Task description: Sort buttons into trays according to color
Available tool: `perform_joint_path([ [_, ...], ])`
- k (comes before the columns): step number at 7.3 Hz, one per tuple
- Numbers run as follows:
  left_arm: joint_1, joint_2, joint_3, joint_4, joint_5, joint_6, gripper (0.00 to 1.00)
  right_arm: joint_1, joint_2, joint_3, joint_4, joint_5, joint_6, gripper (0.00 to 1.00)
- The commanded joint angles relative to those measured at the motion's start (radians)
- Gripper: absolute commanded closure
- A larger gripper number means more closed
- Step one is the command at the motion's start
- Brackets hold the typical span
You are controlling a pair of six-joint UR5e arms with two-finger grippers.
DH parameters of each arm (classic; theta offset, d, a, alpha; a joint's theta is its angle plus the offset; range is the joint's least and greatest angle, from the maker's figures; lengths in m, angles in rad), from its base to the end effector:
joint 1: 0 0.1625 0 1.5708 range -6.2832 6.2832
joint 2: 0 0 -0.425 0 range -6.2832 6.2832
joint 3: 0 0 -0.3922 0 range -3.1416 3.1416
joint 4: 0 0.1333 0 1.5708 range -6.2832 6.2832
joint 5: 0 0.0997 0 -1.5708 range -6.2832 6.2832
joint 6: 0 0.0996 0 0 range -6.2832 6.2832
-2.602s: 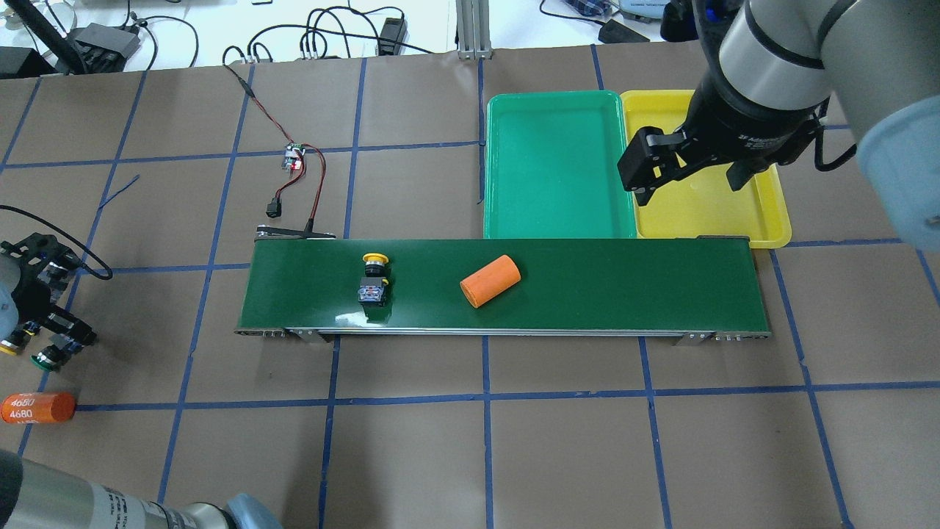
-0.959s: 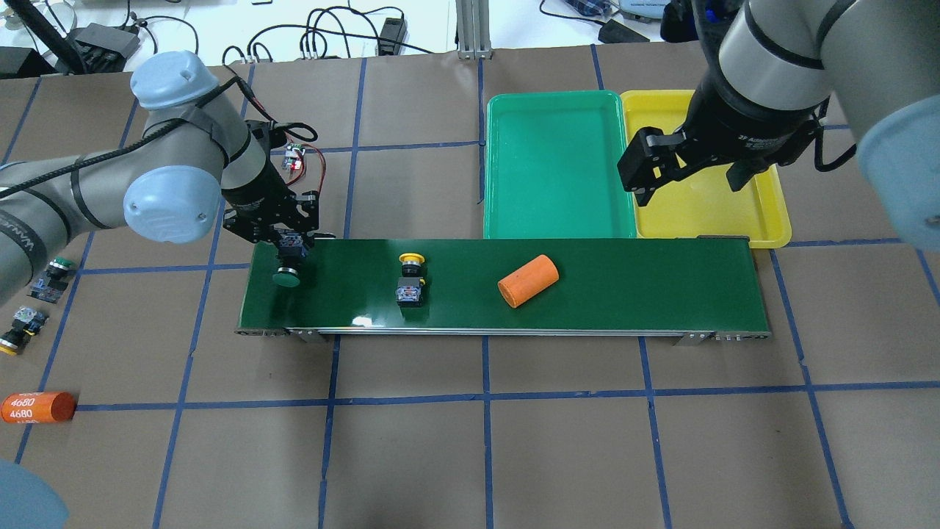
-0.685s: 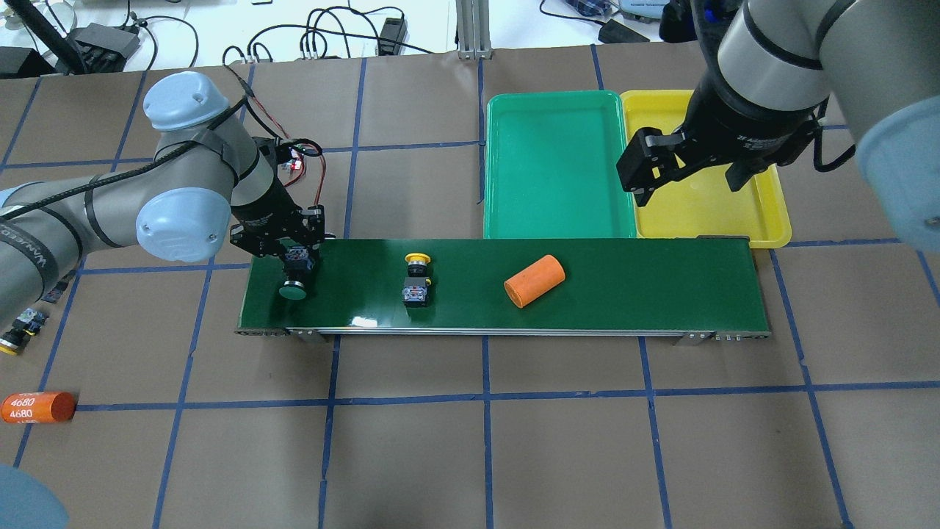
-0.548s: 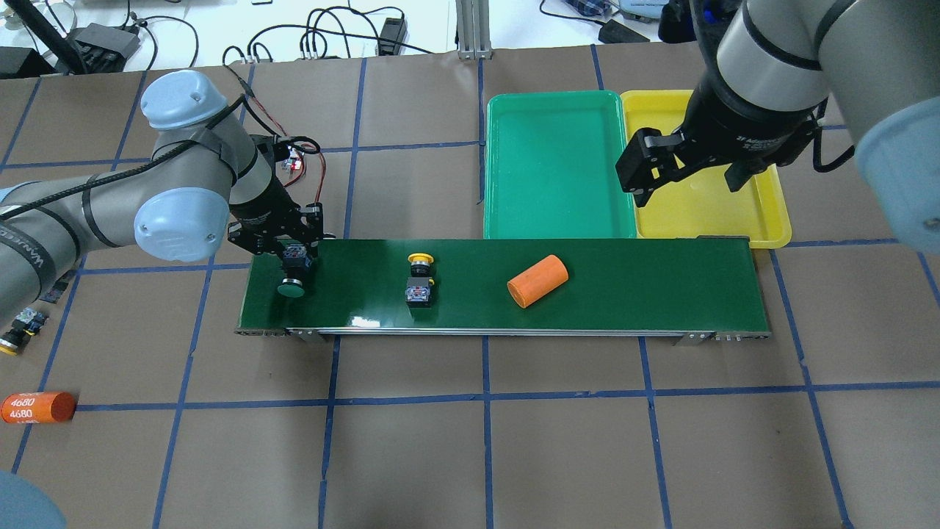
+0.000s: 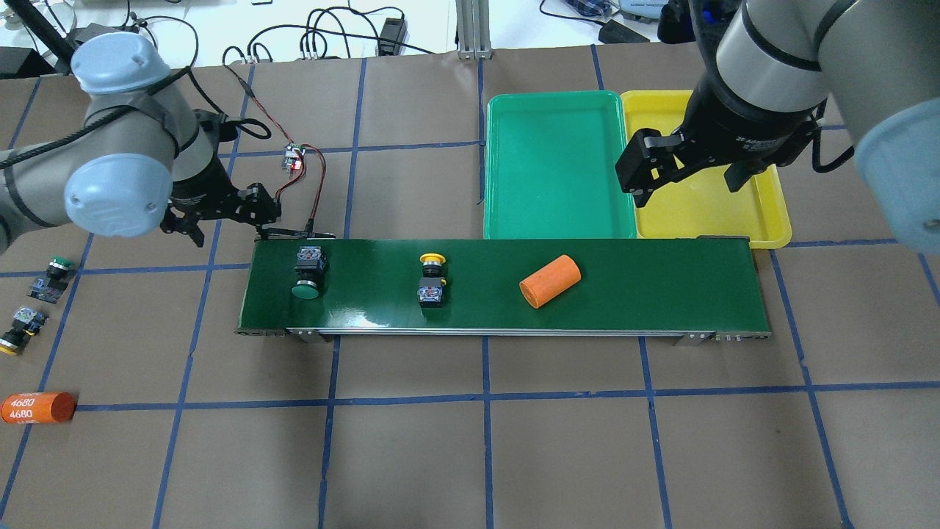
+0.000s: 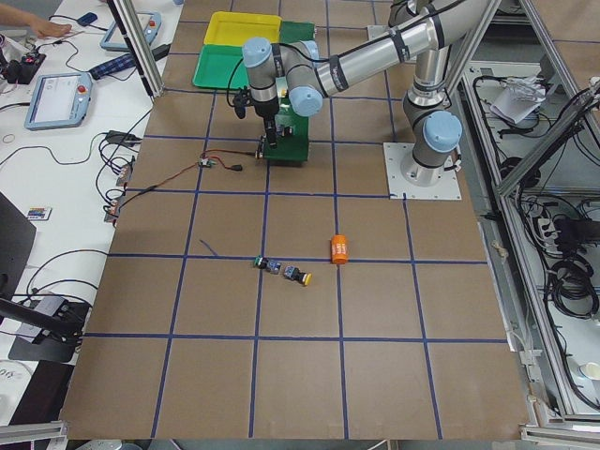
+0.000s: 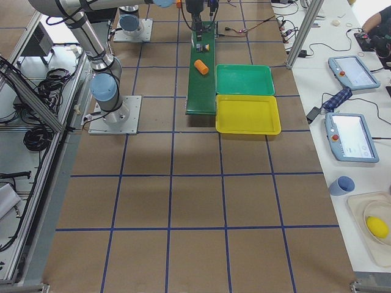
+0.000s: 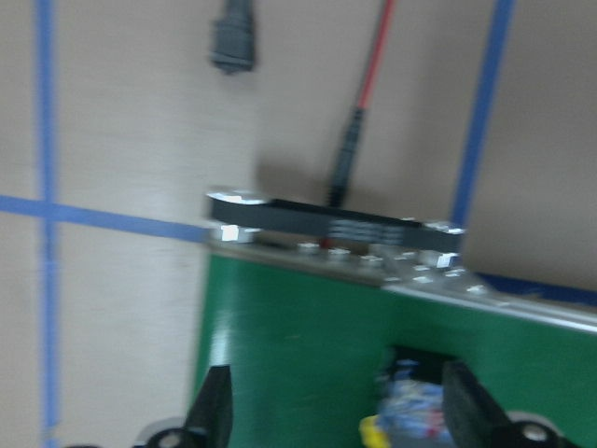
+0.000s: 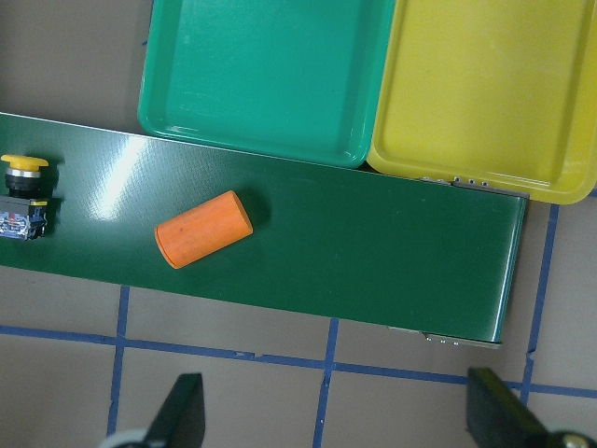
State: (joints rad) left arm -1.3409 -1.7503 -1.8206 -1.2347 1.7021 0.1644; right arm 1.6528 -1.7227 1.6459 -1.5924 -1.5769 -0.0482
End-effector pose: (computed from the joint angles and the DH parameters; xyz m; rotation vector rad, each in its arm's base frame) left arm 0.0020 -0.5362 0.3098 -0.0898 3.0247 0.1774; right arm 0.1679 -0.4234 0.5234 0.2034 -3.1267 0.1544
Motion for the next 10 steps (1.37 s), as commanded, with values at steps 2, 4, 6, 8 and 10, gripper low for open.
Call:
perform_joint_path([
  [2, 0.315, 0.171, -0.122, -0.077, 0.142, 0.659, 0.00, -0.004, -0.001, 0.000, 0.003, -0.002, 0.001, 0.00],
  [4, 0.568, 0.202, -0.244, 0.004, 0.128, 1.018, 0.00, -0.004, -0.001, 0.000, 0.003, -0.002, 0.001, 0.00],
  [6, 0.647, 0.172, -0.270, 0.029, 0.003, 1.127, 0.00, -0.002, 0.000, 0.000, 0.000, 0.000, -0.001, 0.00],
  [8, 0.504, 0.204, -0.270, 0.024, -0.073, 0.823, 0.00, -0.001, 0.000, 0.000, 0.002, 0.000, 0.002, 0.00],
  [10, 0.407, 0.172, -0.264, 0.112, -0.011, 0.839, 0.00, -0.004, -0.001, 0.000, 0.003, -0.002, 0.001, 0.00],
])
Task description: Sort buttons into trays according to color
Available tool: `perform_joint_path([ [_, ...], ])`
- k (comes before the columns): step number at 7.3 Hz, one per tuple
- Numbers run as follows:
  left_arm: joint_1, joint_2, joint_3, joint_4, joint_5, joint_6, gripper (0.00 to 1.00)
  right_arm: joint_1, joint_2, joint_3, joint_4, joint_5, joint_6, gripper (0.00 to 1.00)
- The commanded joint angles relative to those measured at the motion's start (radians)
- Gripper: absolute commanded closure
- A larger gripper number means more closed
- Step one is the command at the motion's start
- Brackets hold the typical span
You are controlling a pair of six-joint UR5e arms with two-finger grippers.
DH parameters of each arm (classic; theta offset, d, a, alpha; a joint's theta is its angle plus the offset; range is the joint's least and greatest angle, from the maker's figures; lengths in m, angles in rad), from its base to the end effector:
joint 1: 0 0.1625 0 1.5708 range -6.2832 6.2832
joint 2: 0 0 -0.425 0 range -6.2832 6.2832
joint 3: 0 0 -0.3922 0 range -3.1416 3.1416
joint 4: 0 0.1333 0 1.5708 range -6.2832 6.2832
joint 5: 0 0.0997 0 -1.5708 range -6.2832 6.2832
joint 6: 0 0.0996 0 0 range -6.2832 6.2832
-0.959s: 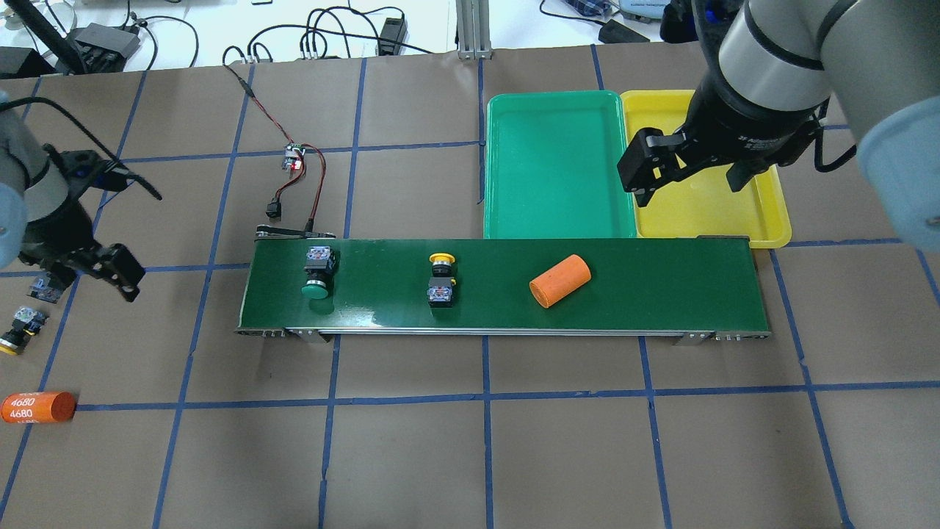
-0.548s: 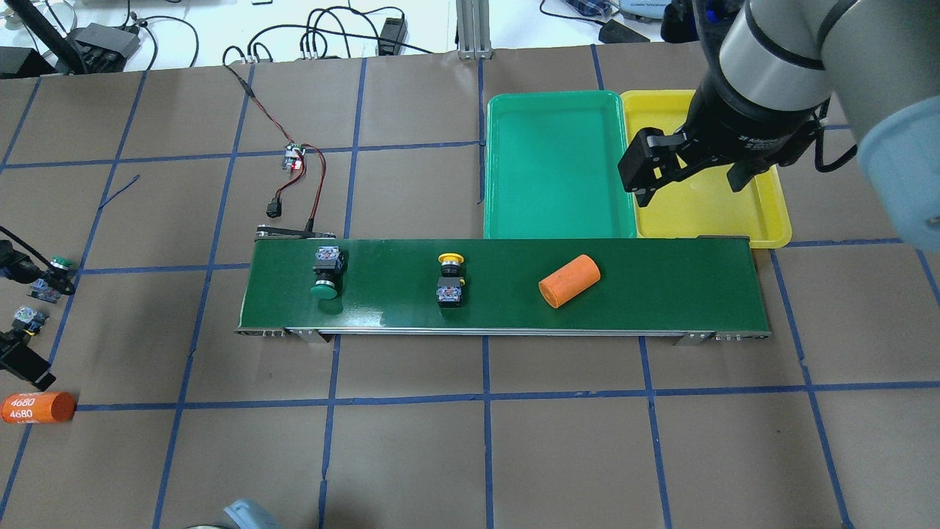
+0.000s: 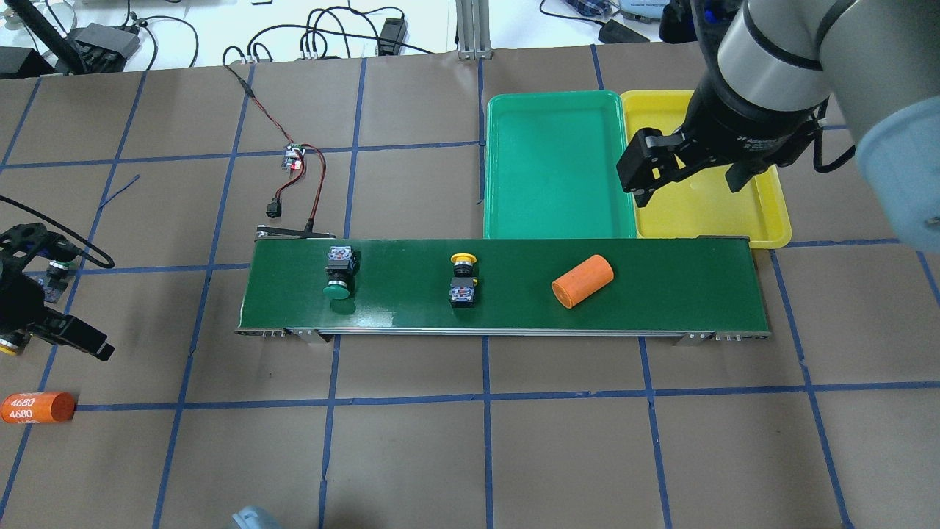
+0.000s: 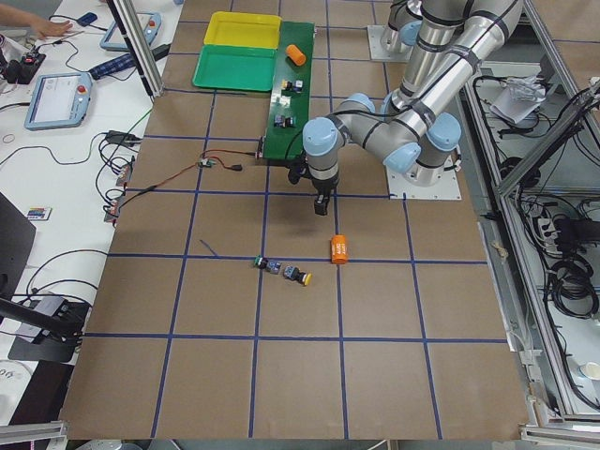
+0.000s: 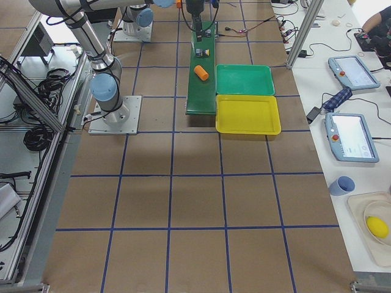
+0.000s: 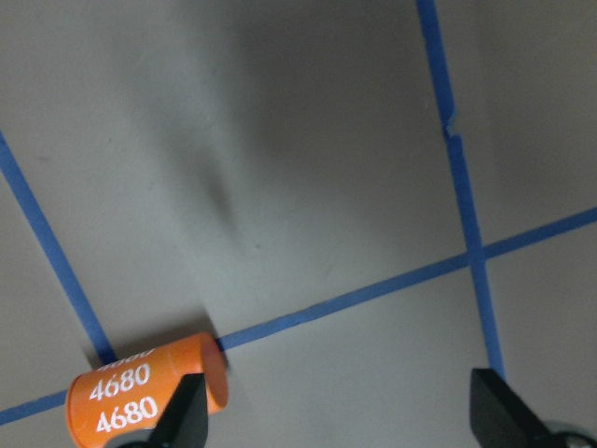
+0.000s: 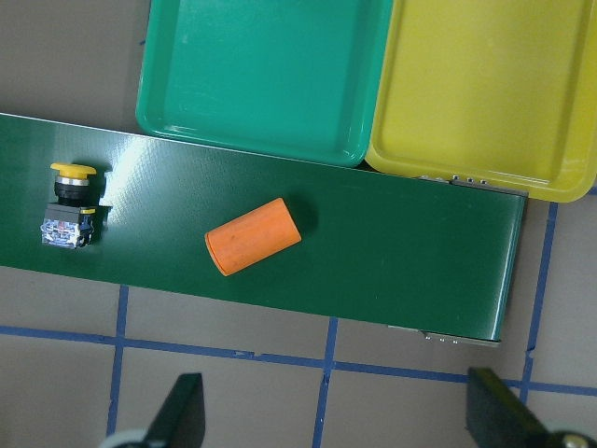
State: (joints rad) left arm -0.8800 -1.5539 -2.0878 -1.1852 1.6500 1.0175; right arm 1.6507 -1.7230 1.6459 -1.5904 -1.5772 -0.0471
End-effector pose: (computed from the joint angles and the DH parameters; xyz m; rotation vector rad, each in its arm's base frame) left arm 0.1739 -0.4072 0.2893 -0.5111 -3.0578 -0.2094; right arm 0.1670 -0.4235 0.5233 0.1983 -3.1268 0.1517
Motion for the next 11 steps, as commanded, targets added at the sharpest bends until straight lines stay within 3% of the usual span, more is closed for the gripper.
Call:
perform_joint_path([
  [1, -0.063, -0.038, -0.006, 0.152, 0.051, -0.007, 0.00, -0.003, -0.003, 0.000, 0.003, -0.001, -0.002, 0.00],
  [2, -0.057, -0.043, -0.012, 0.153, 0.059, 0.036, 0.00, -0.003, -0.003, 0.000, 0.001, -0.001, -0.002, 0.00],
  [3, -0.041, -0.043, -0.023, 0.160, 0.153, 0.238, 0.00, -0.002, -0.003, 0.000, 0.001, -0.001, -0.002, 0.00],
  [4, 0.051, -0.049, -0.023, 0.156, 0.169, 0.447, 0.00, 0.000, -0.003, 0.000, 0.001, 0.000, -0.002, 0.00],
  [6, 0.284, -0.070, -0.043, 0.165, 0.034, 0.817, 0.00, 0.000, -0.001, 0.000, 0.001, 0.000, -0.002, 0.00],
  [7, 0.333, -0.086, -0.047, 0.167, 0.027, 1.013, 0.00, 0.000, -0.004, 0.000, 0.003, -0.001, -0.002, 0.00],
  [9, 0.363, -0.138, -0.047, 0.167, 0.024, 1.105, 0.00, -0.002, -0.003, 0.000, 0.001, -0.001, -0.002, 0.00],
  [11, 0.363, -0.191, -0.049, 0.247, -0.016, 1.160, 0.00, -0.003, -0.001, 0.000, -0.002, -0.001, -0.003, 0.00],
])
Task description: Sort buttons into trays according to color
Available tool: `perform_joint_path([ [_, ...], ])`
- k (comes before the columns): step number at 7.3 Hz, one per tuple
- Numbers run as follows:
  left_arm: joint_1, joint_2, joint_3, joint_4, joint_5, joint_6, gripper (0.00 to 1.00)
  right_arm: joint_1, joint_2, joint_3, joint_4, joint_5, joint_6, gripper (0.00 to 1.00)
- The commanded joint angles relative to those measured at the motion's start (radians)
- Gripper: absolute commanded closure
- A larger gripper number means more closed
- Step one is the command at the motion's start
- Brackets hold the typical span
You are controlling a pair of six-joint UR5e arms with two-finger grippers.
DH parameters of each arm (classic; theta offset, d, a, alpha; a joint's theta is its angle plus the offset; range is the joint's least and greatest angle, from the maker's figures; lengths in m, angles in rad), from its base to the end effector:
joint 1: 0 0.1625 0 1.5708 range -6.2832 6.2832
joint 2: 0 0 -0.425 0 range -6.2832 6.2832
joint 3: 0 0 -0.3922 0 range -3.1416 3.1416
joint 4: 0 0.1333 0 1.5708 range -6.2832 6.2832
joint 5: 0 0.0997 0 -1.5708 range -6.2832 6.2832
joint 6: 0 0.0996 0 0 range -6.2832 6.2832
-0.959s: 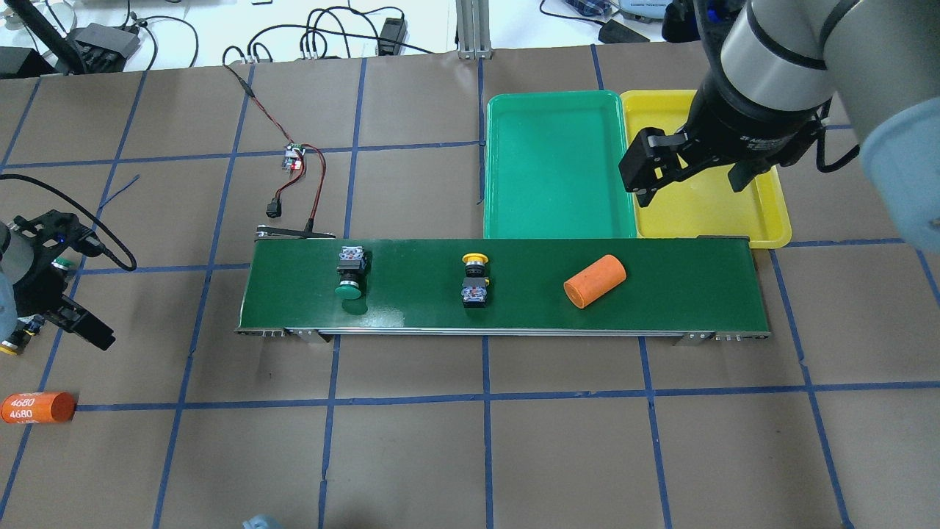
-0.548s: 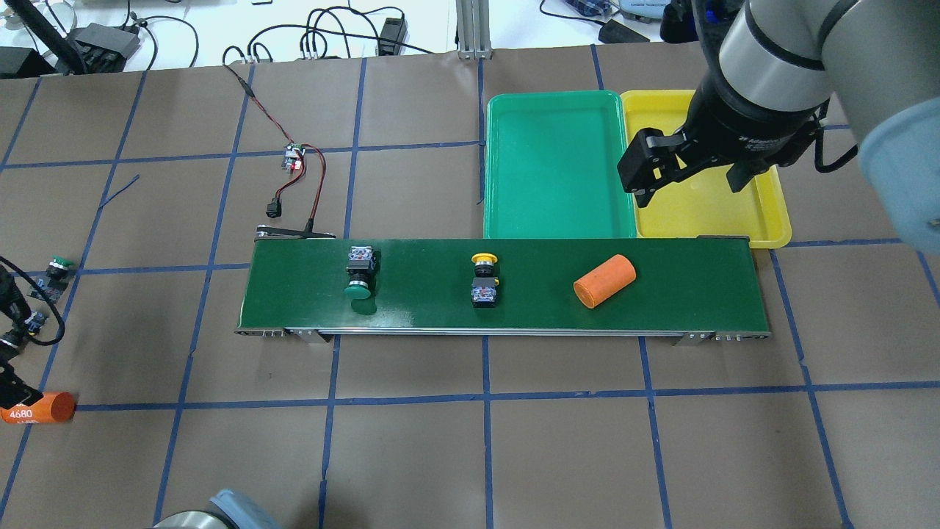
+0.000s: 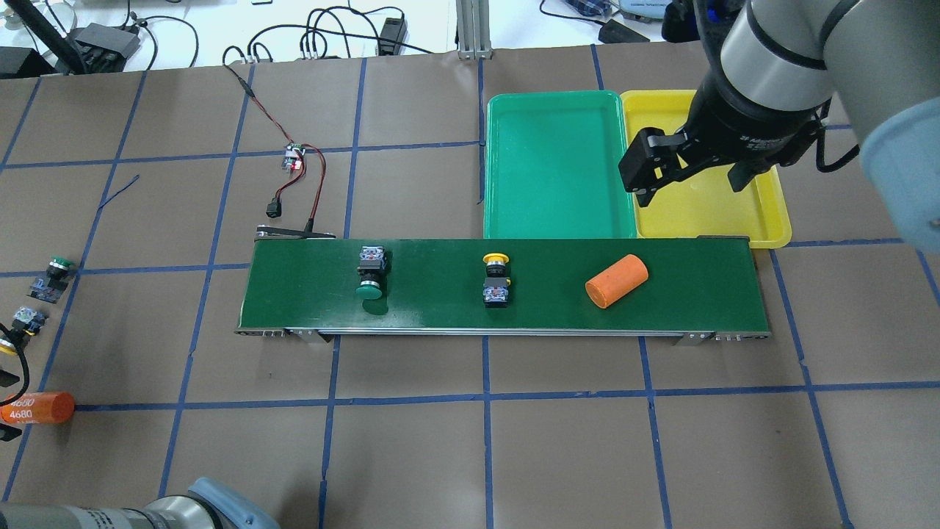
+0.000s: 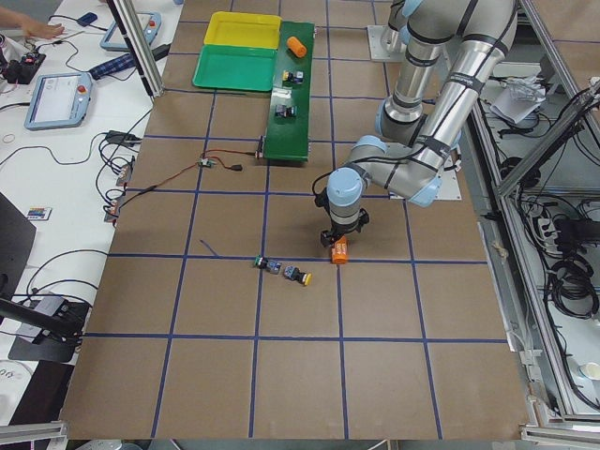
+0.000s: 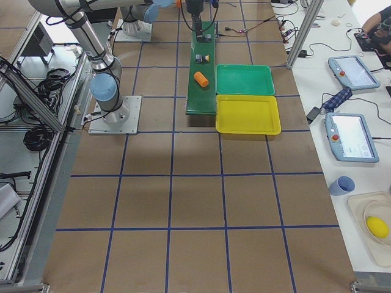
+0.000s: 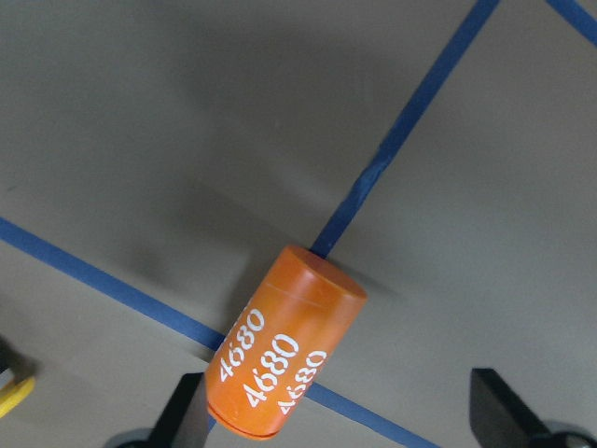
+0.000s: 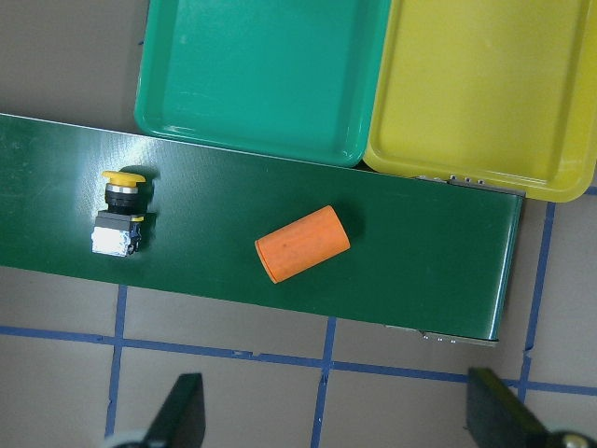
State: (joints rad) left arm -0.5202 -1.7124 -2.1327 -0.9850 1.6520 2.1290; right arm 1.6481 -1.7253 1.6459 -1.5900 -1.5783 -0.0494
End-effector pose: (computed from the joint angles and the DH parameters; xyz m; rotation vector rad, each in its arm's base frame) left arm 0.3251 -0.3305 0.2192 -1.5569 -2.5879 -0.1193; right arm 0.1657 -0.4230 0.5242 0.1977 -3.1254 0.1547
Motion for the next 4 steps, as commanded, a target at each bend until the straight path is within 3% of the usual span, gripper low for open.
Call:
perform_joint_path([
  [1, 0.003, -0.053, -0.003, 0.072, -0.020, 0.095, 0.00, -0.001, 0.004, 0.000, -0.002, 0.001, -0.006, 0.00],
  [4, 0.023, -0.088, -0.004, 0.088, -0.049, 0.127, 0.00, -0.004, 0.003, -0.002, -0.010, 0.001, -0.001, 0.00],
])
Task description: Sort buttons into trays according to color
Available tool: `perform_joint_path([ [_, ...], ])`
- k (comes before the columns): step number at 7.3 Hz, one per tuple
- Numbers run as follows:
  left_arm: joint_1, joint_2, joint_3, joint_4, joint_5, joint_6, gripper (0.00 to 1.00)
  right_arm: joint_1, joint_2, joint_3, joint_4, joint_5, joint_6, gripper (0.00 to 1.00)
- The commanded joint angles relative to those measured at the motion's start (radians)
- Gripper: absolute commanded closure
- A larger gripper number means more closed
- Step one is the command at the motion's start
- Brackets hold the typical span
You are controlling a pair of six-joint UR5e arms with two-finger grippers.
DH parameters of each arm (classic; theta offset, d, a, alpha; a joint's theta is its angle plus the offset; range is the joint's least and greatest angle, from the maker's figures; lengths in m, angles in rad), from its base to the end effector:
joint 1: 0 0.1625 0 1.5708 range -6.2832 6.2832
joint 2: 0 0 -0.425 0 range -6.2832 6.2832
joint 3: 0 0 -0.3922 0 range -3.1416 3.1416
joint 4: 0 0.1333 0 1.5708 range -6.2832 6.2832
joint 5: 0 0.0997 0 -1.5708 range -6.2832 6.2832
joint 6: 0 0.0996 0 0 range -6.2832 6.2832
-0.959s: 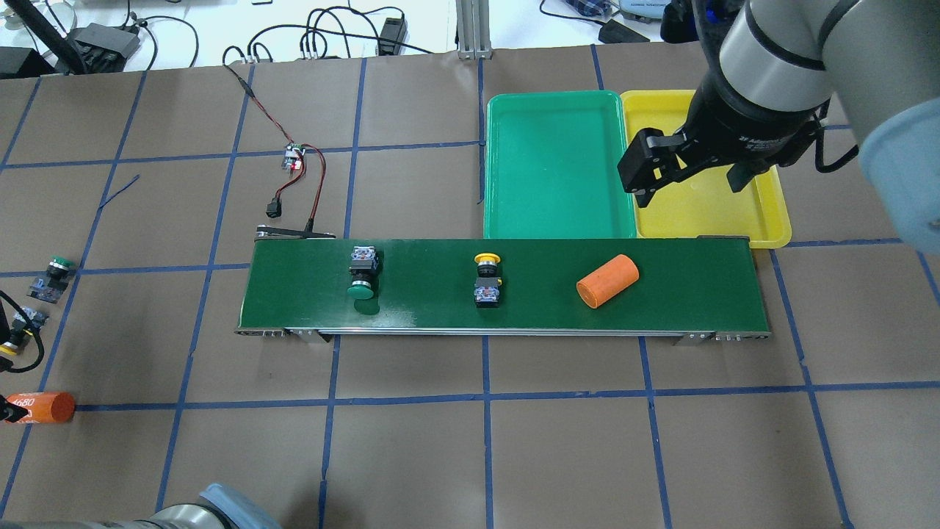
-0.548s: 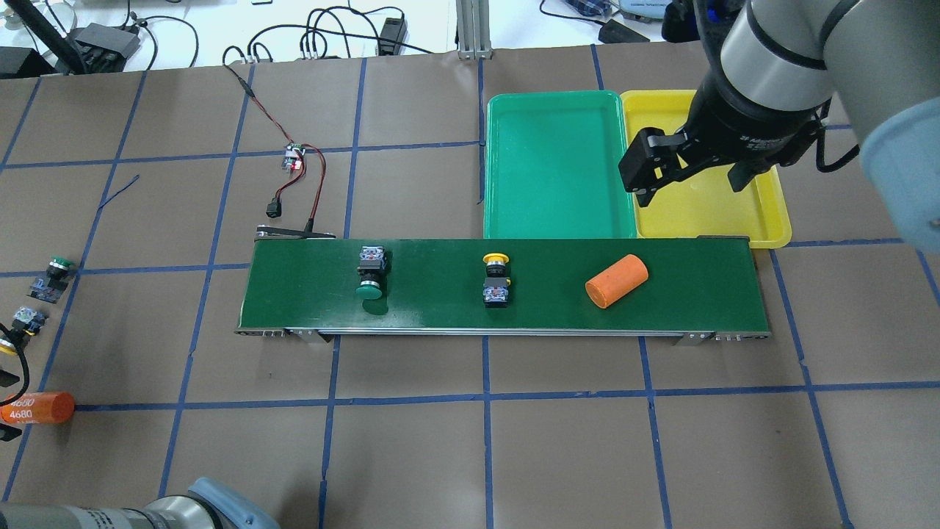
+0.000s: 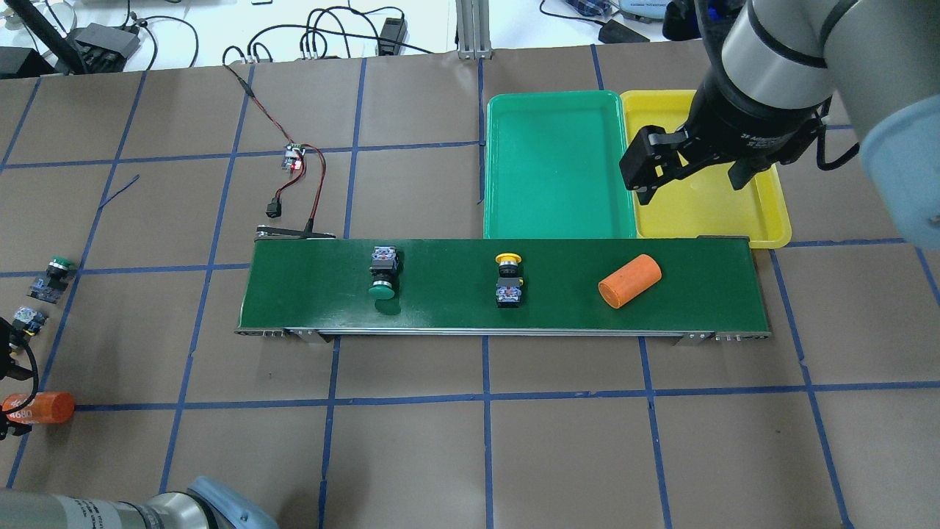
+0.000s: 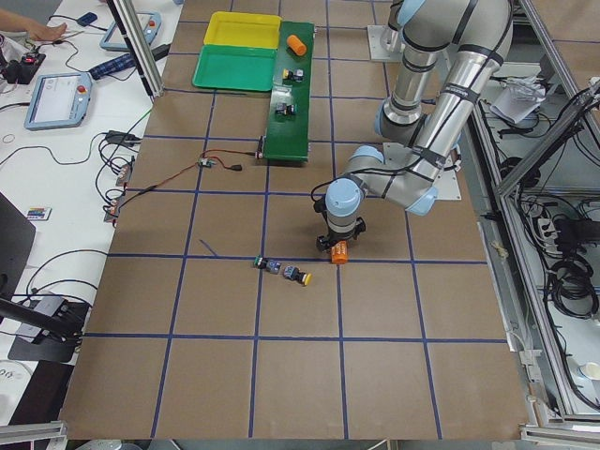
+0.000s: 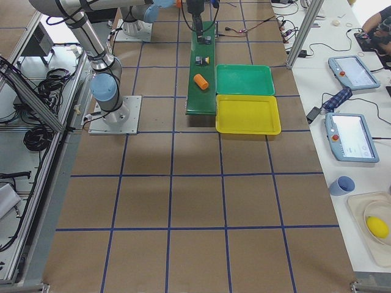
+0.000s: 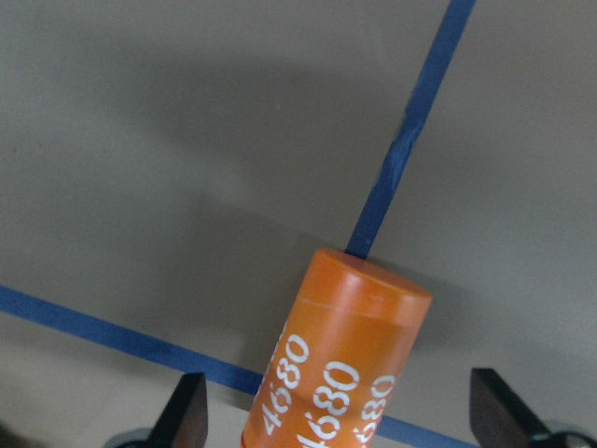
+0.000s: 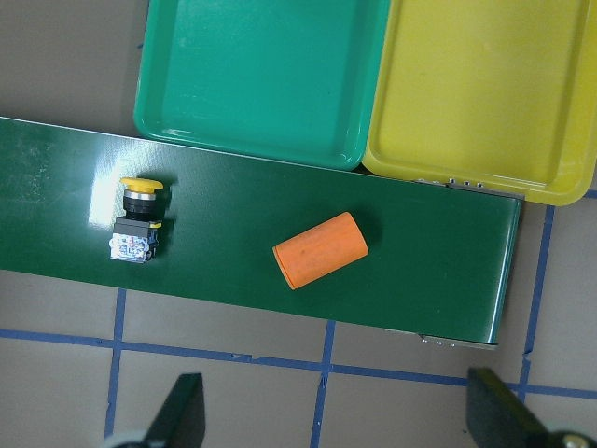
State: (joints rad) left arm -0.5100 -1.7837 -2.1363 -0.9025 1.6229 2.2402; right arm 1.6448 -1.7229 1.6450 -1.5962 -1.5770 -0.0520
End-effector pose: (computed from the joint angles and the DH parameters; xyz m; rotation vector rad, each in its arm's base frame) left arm 0.3365 -0.3350 0.1927 -1.6870 -2.5134 -0.0654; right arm 0.1646 -0.4251 0.5243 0.1967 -3.1262 0.1620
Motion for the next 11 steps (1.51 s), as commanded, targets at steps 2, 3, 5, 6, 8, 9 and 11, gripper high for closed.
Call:
perform_joint_path([
  [2, 0.015, -0.039, -0.004, 0.056, -0.061, 0.044, 0.10, 0.000, 0.102, 0.002, -0.018, 0.008, 0.001, 0.00],
  [3, 0.015, -0.040, -0.004, 0.057, -0.093, 0.048, 0.50, -0.002, 0.167, 0.028, -0.057, -0.001, 0.006, 0.00],
  [5, 0.013, -0.036, -0.004, 0.057, -0.095, 0.033, 1.00, 0.000, 0.201, 0.163, -0.209, -0.001, 0.020, 0.00],
  [6, 0.007, -0.005, -0.002, 0.048, -0.097, 0.019, 1.00, 0.000, 0.209, 0.220, -0.308, 0.005, 0.023, 0.00],
  [8, -0.022, 0.033, -0.001, 0.025, -0.162, -0.052, 1.00, -0.002, 0.209, 0.310, -0.410, 0.012, 0.026, 0.00],
  [9, -0.129, 0.059, 0.002, 0.024, -0.207, -0.133, 1.00, -0.002, 0.207, 0.317, -0.422, 0.012, 0.027, 0.00],
  [11, -0.406, 0.119, 0.015, 0.030, -0.216, -0.357, 1.00, 0.000, 0.209, 0.318, -0.426, 0.017, 0.029, 0.00],
])
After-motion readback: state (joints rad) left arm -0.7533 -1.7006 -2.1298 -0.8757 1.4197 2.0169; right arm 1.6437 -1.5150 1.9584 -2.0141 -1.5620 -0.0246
